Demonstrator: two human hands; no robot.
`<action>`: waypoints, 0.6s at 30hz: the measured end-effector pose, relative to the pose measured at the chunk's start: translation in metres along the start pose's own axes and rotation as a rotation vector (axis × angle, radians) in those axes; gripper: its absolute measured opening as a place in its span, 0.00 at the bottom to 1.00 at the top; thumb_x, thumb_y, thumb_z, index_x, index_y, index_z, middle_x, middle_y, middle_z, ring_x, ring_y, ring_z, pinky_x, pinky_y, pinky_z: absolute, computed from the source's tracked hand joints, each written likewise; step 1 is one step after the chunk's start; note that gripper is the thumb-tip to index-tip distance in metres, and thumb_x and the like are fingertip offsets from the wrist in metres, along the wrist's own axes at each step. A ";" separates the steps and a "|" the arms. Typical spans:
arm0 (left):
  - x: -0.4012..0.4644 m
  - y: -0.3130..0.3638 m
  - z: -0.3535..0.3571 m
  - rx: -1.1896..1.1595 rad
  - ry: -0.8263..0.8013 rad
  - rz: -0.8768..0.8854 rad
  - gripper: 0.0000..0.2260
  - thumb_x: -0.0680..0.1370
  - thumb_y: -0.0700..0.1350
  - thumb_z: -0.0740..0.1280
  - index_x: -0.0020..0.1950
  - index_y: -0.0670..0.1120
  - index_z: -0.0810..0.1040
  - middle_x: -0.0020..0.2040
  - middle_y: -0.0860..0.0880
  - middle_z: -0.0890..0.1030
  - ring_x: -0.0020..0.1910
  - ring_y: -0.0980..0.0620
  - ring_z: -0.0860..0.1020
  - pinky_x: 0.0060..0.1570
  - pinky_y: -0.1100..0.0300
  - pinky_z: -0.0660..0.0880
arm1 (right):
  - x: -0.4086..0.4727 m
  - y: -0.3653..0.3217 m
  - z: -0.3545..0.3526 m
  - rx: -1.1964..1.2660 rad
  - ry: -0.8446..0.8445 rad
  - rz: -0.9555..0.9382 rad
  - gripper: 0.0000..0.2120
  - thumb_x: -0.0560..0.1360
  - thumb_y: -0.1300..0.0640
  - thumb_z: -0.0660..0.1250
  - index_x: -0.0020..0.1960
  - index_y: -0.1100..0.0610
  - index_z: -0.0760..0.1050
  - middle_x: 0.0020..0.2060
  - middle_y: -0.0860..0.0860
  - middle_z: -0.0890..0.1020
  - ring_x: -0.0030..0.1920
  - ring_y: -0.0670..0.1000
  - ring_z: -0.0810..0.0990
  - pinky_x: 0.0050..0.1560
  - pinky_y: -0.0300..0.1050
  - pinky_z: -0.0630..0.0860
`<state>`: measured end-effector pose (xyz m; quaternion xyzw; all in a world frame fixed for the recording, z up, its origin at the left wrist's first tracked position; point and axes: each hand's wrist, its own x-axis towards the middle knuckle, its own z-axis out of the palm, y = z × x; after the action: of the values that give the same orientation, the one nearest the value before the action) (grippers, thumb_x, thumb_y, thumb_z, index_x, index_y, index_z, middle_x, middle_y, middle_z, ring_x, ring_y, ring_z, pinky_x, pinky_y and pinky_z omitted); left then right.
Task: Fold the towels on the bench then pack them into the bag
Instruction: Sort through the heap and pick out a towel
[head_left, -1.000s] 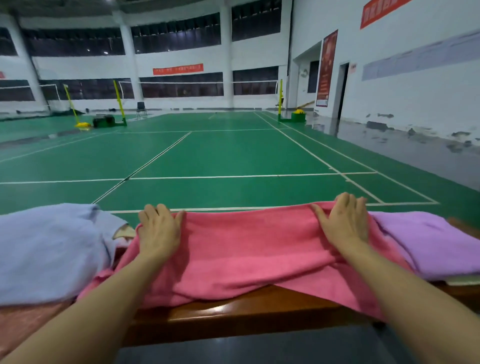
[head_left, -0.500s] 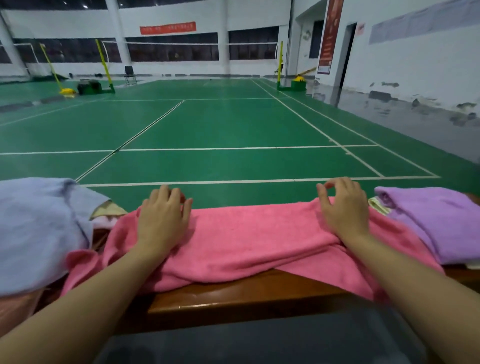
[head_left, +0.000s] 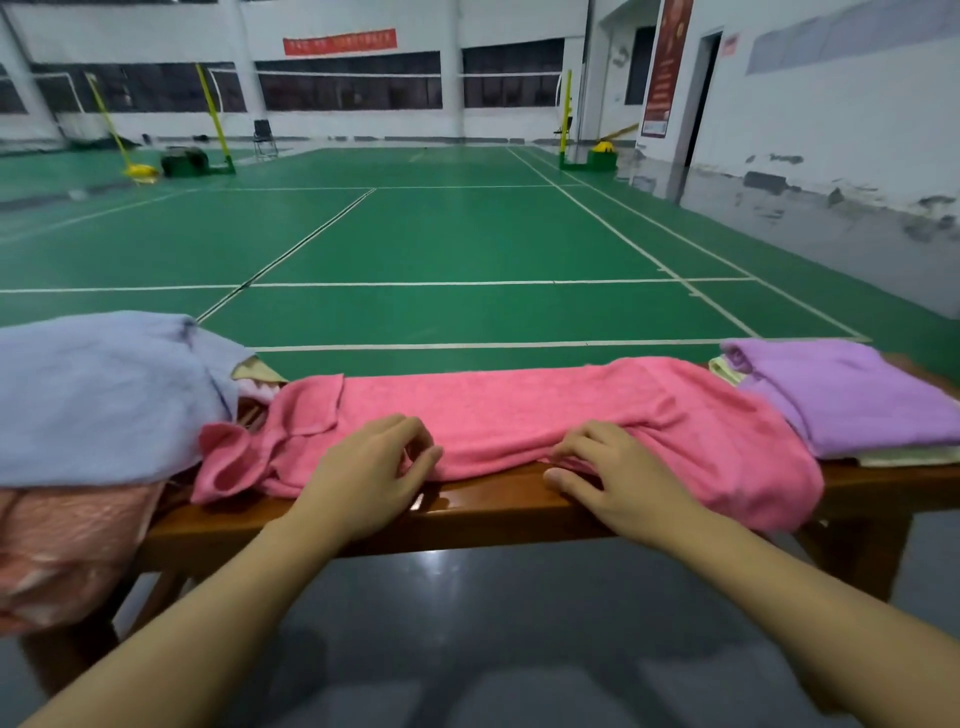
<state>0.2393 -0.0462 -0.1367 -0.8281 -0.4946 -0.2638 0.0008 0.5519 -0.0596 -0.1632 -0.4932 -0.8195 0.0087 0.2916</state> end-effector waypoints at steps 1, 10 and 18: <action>-0.006 -0.009 -0.001 -0.008 -0.044 0.024 0.07 0.80 0.56 0.65 0.50 0.54 0.77 0.46 0.57 0.76 0.46 0.56 0.74 0.48 0.51 0.76 | -0.003 0.002 -0.001 0.002 -0.001 0.013 0.16 0.78 0.39 0.65 0.57 0.48 0.81 0.50 0.43 0.77 0.53 0.43 0.73 0.54 0.39 0.68; -0.040 -0.065 -0.029 -0.017 -0.099 -0.085 0.23 0.77 0.68 0.63 0.67 0.58 0.74 0.64 0.57 0.73 0.65 0.57 0.70 0.69 0.55 0.67 | -0.011 0.016 -0.013 0.114 0.008 -0.015 0.13 0.76 0.40 0.69 0.54 0.47 0.85 0.44 0.34 0.78 0.47 0.34 0.76 0.48 0.32 0.69; -0.047 -0.084 -0.057 -0.106 -0.100 -0.231 0.09 0.75 0.60 0.69 0.50 0.58 0.76 0.52 0.60 0.76 0.49 0.62 0.76 0.49 0.64 0.72 | -0.021 0.007 -0.019 0.152 0.106 -0.100 0.23 0.77 0.33 0.62 0.46 0.50 0.84 0.39 0.35 0.81 0.41 0.37 0.78 0.42 0.28 0.70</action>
<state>0.1283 -0.0573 -0.1303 -0.7767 -0.5714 -0.2463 -0.0977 0.5737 -0.0783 -0.1588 -0.4280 -0.8234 0.0303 0.3714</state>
